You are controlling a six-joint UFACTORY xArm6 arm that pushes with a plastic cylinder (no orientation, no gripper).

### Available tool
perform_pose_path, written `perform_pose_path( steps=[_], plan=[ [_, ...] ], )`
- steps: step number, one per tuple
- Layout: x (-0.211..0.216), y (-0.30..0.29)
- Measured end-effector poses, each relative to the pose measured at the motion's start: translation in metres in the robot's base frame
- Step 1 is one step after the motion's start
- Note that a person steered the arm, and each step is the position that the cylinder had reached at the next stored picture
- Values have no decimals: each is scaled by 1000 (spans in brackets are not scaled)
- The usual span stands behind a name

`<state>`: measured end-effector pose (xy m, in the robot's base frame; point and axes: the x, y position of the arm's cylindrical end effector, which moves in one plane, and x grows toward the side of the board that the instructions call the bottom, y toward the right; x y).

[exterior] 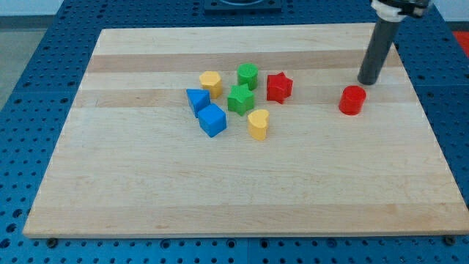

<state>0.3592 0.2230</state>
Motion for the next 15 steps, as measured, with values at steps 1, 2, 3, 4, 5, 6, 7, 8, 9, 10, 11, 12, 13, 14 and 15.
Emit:
perform_pose_path(
  steps=[1, 2, 3, 4, 5, 6, 7, 8, 9, 10, 11, 12, 13, 14, 15],
  plan=[
    [15, 0],
    [38, 0],
    [53, -2],
    [53, -12],
    [45, -22],
    [40, -32],
    [40, -40],
    [40, -50],
    [42, -59],
    [43, -73],
    [44, -85],
    [47, -92],
    [50, -99],
    [53, -106],
    [53, -111]
  ],
)
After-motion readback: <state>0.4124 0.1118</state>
